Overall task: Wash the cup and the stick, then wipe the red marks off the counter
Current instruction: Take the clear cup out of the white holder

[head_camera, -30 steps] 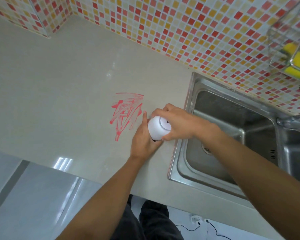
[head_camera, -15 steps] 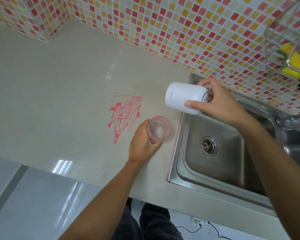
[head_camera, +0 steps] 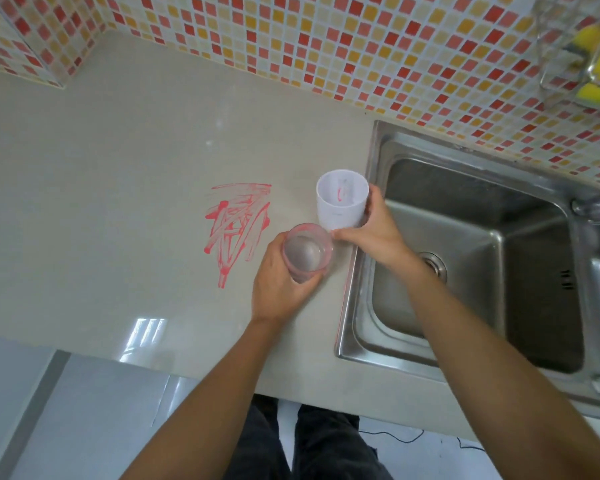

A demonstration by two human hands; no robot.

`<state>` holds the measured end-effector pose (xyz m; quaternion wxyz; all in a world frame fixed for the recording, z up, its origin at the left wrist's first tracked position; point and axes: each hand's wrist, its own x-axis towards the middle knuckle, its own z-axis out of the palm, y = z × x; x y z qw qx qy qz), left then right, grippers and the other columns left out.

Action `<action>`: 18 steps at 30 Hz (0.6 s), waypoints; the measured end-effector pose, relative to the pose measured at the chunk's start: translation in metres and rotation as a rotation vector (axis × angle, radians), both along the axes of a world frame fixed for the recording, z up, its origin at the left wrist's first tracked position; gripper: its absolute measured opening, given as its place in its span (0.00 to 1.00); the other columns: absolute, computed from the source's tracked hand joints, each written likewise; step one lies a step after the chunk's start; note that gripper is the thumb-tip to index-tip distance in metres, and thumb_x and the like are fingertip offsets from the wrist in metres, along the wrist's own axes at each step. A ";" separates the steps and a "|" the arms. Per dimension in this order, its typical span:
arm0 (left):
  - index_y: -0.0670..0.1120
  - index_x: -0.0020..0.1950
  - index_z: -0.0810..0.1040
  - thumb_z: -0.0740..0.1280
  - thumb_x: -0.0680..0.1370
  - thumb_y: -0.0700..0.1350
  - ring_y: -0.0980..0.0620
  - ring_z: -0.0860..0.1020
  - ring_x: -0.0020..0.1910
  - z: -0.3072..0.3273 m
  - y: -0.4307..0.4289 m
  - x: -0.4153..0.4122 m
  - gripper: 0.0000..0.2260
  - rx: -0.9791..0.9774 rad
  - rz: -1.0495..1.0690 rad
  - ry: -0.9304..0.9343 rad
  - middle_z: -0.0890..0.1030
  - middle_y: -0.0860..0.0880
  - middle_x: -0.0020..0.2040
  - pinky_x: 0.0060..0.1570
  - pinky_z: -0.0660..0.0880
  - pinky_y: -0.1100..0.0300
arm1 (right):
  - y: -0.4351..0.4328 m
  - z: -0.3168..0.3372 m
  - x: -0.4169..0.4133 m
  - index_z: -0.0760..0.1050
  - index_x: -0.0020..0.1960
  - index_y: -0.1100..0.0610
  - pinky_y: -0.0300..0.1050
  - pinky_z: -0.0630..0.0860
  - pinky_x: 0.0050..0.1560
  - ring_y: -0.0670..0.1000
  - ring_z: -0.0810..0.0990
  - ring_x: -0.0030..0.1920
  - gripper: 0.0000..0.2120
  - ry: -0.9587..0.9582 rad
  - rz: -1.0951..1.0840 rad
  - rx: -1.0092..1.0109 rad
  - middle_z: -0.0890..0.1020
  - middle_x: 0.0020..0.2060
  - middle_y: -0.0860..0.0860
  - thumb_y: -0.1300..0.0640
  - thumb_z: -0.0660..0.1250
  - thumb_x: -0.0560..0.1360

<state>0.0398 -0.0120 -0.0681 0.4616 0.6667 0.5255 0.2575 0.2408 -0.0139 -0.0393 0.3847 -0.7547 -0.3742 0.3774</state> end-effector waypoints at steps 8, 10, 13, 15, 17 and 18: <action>0.61 0.63 0.65 0.77 0.65 0.59 0.62 0.75 0.59 -0.001 0.000 0.002 0.32 0.023 0.009 -0.007 0.74 0.64 0.60 0.55 0.72 0.64 | 0.002 -0.018 -0.011 0.62 0.65 0.42 0.47 0.74 0.62 0.40 0.76 0.60 0.43 -0.046 -0.011 0.067 0.75 0.57 0.33 0.48 0.82 0.57; 0.60 0.64 0.66 0.77 0.65 0.59 0.62 0.75 0.59 -0.001 -0.001 0.003 0.32 0.016 0.014 -0.016 0.74 0.63 0.61 0.55 0.72 0.64 | 0.002 -0.020 -0.012 0.61 0.67 0.41 0.49 0.73 0.63 0.42 0.75 0.61 0.45 -0.065 0.000 0.059 0.74 0.58 0.32 0.45 0.81 0.57; 0.59 0.65 0.66 0.77 0.65 0.59 0.62 0.75 0.59 0.000 -0.003 0.003 0.33 0.007 0.022 -0.008 0.74 0.63 0.62 0.55 0.71 0.63 | -0.002 -0.021 -0.010 0.55 0.74 0.44 0.54 0.69 0.69 0.46 0.70 0.69 0.53 -0.065 0.047 0.063 0.72 0.67 0.40 0.48 0.82 0.57; 0.59 0.65 0.66 0.78 0.65 0.58 0.60 0.75 0.60 0.001 -0.004 0.004 0.33 -0.008 0.034 -0.008 0.75 0.62 0.62 0.57 0.72 0.61 | -0.017 -0.013 -0.006 0.49 0.78 0.46 0.47 0.62 0.73 0.46 0.64 0.73 0.56 -0.075 0.006 0.031 0.65 0.74 0.45 0.52 0.81 0.61; 0.59 0.64 0.66 0.79 0.65 0.56 0.58 0.76 0.60 0.003 -0.005 0.004 0.33 -0.010 0.044 -0.017 0.75 0.60 0.62 0.61 0.74 0.57 | -0.045 -0.007 -0.001 0.47 0.79 0.49 0.41 0.58 0.73 0.45 0.59 0.75 0.50 -0.169 -0.026 0.014 0.59 0.77 0.46 0.55 0.77 0.69; 0.58 0.65 0.66 0.79 0.65 0.55 0.57 0.75 0.60 0.004 -0.007 0.004 0.33 -0.010 0.044 -0.027 0.75 0.59 0.61 0.62 0.74 0.56 | -0.065 -0.007 0.003 0.48 0.79 0.50 0.41 0.57 0.73 0.45 0.57 0.76 0.47 -0.227 -0.029 0.008 0.57 0.78 0.46 0.54 0.75 0.72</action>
